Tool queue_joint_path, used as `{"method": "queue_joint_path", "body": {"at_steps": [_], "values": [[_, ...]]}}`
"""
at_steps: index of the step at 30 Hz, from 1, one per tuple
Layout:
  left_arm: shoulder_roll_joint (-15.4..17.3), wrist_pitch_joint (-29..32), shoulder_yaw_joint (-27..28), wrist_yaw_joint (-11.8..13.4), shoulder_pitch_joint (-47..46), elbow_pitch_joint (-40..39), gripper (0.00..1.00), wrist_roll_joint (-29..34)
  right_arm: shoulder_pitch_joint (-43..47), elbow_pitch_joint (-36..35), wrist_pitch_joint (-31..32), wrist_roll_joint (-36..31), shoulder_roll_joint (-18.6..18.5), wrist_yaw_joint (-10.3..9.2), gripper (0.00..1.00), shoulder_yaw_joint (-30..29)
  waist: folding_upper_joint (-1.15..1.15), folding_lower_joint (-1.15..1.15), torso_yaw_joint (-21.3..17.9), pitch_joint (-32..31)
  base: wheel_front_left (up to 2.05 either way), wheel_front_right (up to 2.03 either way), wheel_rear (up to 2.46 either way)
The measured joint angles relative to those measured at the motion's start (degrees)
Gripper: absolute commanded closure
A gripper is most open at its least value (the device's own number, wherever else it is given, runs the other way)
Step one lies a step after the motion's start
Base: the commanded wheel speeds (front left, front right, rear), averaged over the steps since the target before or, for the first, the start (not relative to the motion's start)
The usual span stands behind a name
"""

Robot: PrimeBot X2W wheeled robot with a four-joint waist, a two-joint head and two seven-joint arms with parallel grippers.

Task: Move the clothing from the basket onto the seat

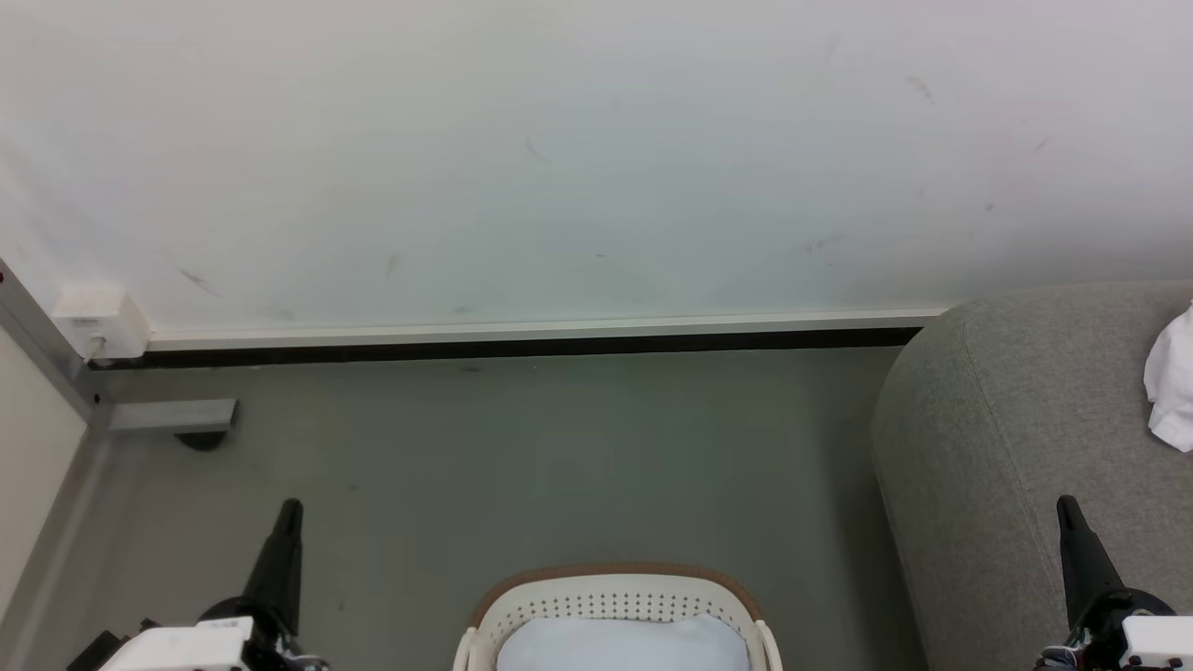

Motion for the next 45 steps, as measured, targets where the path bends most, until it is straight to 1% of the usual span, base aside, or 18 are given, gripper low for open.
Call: {"method": "queue_joint_path", "body": {"at_steps": [45], "values": [[0.0,0.0,0.0,0.0,0.0,0.0,1.00,0.0,0.0,0.0,0.0,0.0,0.0,-0.01,1.00,0.0,0.00,0.00,0.0,0.0,0.00,0.00,0.00]]}}
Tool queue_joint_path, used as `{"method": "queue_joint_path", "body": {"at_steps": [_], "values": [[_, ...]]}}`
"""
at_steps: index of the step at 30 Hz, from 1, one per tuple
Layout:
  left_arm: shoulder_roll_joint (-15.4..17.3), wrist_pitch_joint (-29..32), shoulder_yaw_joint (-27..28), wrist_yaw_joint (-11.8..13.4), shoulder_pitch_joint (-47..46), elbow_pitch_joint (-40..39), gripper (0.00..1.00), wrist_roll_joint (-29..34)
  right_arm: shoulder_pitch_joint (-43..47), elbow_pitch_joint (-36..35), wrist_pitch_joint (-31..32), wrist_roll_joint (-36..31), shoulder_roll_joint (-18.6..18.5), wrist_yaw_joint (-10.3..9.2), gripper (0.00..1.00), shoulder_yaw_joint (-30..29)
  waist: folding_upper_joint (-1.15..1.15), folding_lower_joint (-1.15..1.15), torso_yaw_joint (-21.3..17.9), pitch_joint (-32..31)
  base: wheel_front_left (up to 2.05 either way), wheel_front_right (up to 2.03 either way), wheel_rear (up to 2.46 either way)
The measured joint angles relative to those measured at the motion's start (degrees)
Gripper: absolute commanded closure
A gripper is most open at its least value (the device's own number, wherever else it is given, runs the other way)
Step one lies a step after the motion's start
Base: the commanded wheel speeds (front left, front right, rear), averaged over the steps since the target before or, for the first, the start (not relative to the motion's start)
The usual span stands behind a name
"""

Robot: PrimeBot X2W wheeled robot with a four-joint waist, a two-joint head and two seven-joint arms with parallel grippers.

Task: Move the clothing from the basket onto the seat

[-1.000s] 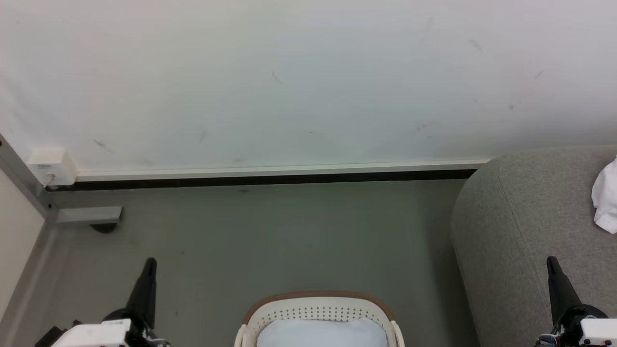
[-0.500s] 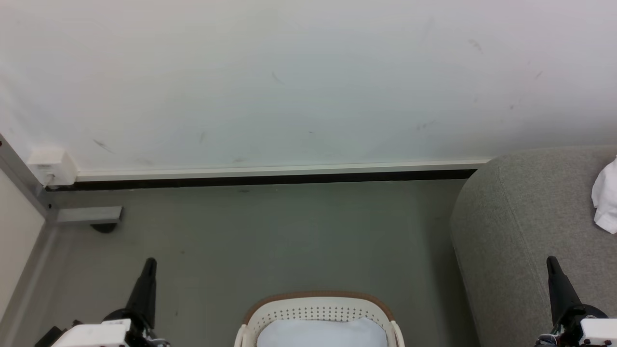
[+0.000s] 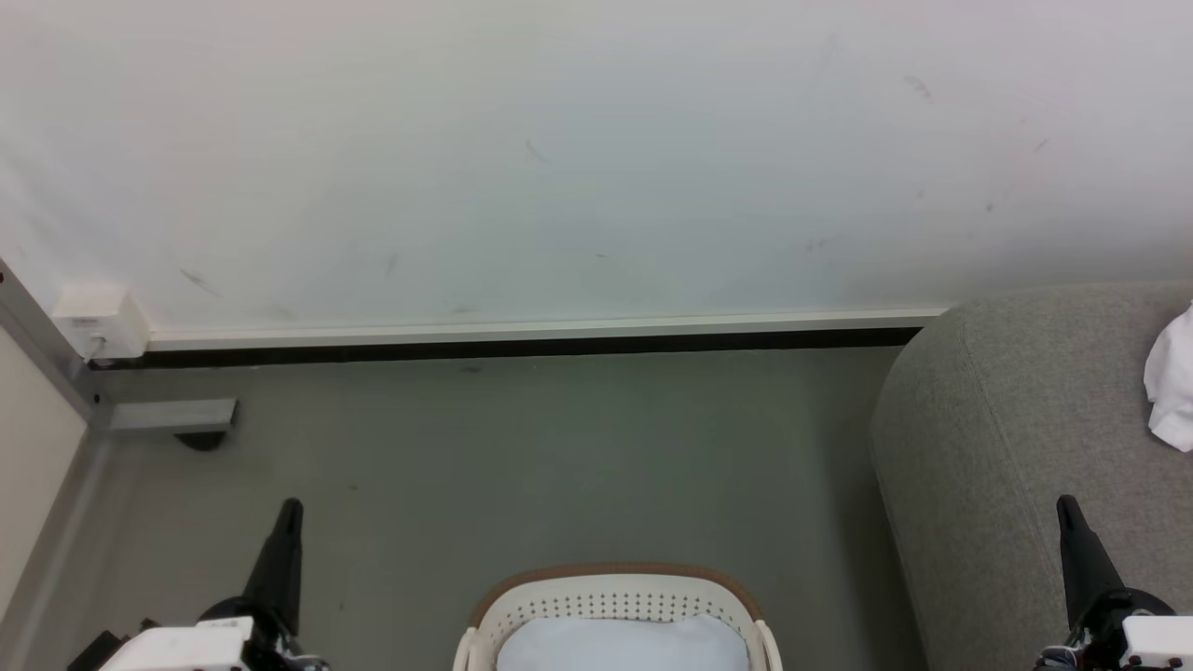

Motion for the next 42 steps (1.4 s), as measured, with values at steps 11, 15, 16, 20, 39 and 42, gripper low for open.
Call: {"method": "queue_joint_path", "body": {"at_steps": [11,15,16,20,39,42], "values": [[0.0,0.0,0.0,0.0,0.0,0.0,1.00,0.0,0.0,0.0,0.0,0.0,0.0,0.00,1.00,0.0,0.00,0.00,0.0,0.0,0.00,0.00,0.00],[0.0,0.0,0.0,0.0,0.0,0.0,1.00,0.0,0.0,0.0,0.0,0.0,0.0,0.00,1.00,0.0,0.00,0.00,0.0,0.0,0.00,0.00,0.00],[0.0,0.0,0.0,0.0,0.0,0.0,1.00,0.0,0.0,0.0,0.0,0.0,0.0,0.00,1.00,0.0,0.00,0.00,0.0,0.0,0.00,0.00,0.00],[0.0,0.0,0.0,0.0,0.0,0.0,1.00,0.0,0.0,0.0,0.0,0.0,0.0,0.00,1.00,0.0,0.00,0.00,0.0,0.0,0.00,0.00,0.00],[0.0,0.0,0.0,0.0,0.0,0.0,1.00,0.0,0.0,0.0,0.0,0.0,0.0,0.00,1.00,0.0,0.00,0.00,0.0,0.0,0.00,0.00,0.00],[0.0,0.0,0.0,0.0,0.0,0.0,1.00,0.0,0.0,0.0,0.0,0.0,0.0,0.00,1.00,0.0,0.00,0.00,0.0,0.0,0.00,0.00,0.00]]}}
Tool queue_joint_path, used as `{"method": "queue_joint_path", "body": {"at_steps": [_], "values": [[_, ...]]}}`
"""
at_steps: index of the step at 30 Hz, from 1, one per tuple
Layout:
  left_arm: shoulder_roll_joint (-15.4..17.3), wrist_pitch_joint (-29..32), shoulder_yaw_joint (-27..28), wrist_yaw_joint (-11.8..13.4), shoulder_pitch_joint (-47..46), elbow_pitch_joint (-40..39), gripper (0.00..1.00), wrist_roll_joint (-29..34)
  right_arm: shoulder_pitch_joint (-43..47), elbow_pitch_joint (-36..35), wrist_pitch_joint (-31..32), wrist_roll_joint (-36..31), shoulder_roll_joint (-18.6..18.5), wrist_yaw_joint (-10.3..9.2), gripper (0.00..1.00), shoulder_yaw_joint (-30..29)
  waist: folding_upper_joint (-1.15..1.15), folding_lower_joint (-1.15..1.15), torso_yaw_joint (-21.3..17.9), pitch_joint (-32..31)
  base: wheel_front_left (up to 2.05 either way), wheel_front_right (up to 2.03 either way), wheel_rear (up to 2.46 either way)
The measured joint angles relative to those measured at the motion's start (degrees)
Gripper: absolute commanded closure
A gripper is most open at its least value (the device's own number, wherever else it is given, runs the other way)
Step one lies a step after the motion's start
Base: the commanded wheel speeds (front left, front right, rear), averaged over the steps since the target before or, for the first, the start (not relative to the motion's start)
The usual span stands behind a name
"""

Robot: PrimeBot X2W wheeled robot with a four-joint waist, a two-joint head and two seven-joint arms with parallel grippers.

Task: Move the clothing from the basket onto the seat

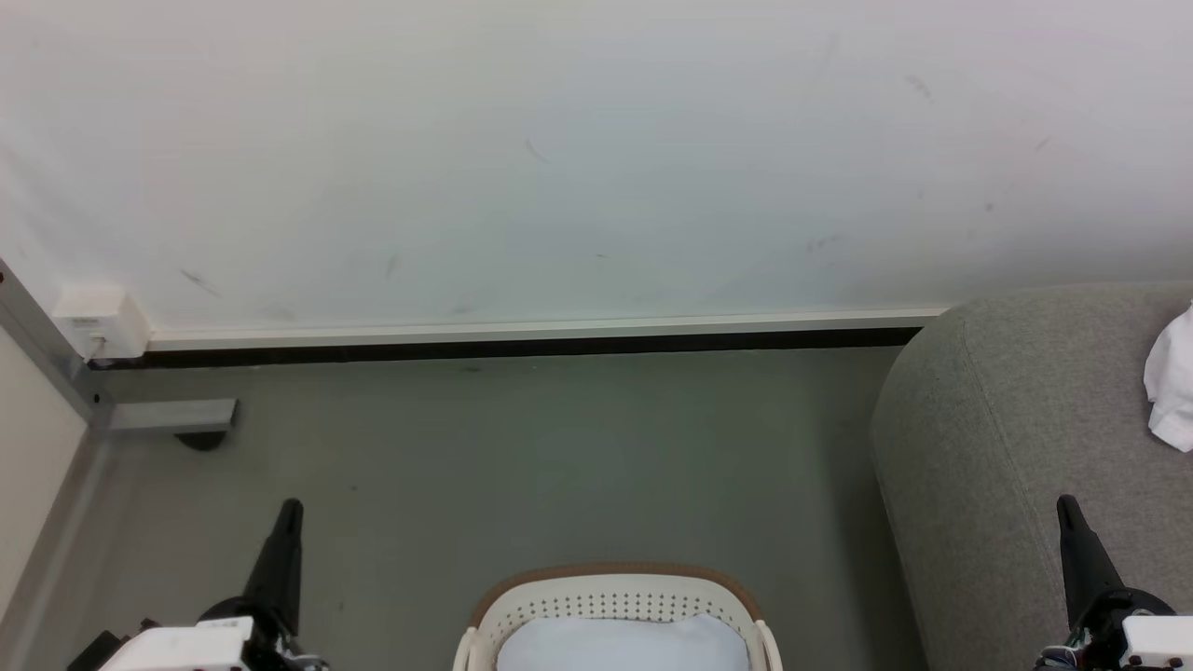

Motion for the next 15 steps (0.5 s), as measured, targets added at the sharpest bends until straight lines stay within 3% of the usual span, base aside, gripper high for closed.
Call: {"method": "queue_joint_path", "body": {"at_steps": [15], "values": [[0.0,0.0,0.0,0.0,0.0,0.0,1.00,0.0,0.0,0.0,0.0,0.0,0.0,0.00,1.00,0.0,0.00,0.00,0.0,0.0,0.00,0.00,0.00]]}}
